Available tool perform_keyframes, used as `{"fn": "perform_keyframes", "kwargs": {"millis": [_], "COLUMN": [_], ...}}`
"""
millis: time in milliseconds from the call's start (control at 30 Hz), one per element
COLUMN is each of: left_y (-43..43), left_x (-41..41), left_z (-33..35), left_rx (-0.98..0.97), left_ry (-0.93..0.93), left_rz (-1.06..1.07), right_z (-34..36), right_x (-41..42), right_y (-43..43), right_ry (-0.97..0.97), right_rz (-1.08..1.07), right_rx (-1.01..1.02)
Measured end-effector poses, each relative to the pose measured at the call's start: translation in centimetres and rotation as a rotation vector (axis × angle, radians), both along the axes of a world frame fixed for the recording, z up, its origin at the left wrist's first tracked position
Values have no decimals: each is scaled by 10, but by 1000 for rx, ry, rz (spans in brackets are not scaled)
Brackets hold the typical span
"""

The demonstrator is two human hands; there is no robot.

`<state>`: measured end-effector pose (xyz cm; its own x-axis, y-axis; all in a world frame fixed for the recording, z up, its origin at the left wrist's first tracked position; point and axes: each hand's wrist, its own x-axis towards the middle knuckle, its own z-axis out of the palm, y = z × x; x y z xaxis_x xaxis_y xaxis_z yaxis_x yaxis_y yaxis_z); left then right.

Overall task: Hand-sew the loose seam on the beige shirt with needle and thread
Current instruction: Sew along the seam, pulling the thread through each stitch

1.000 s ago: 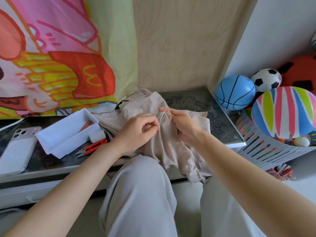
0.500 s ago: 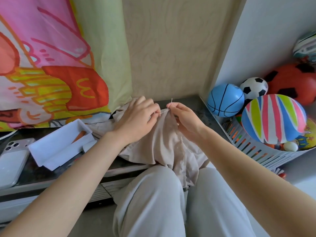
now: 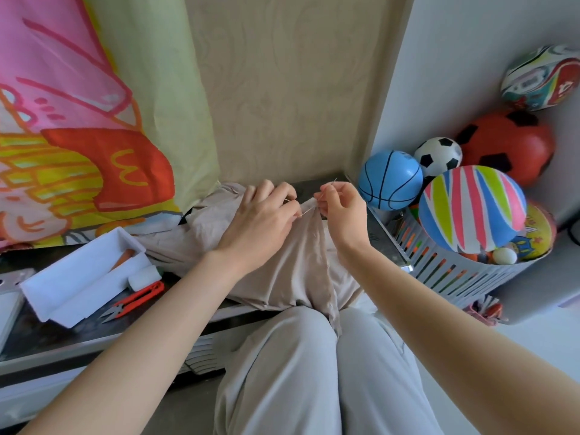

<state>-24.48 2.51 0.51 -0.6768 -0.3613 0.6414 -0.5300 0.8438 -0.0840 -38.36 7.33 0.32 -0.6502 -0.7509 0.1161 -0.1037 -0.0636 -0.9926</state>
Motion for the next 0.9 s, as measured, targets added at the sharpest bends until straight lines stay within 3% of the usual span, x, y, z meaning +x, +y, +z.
{"fn": "perform_keyframes", "kwargs": {"millis": [200, 333, 600, 900], "left_y": [-6, -8, 16, 27], "left_x": [-20, -22, -19, -31], "left_z": [19, 18, 1, 19], "left_rx": [-89, -140, 121, 117], "left_ry": [-2, -62, 0, 189], "left_rz": [52, 80, -11, -33], "right_z": [12, 13, 16, 20], "right_x": [-9, -11, -15, -22], "right_y": [5, 7, 18, 23], "right_ry": [77, -98, -190, -120], "right_rz": [-30, 22, 19, 31], "right_rx": [-68, -101, -118, -105]}}
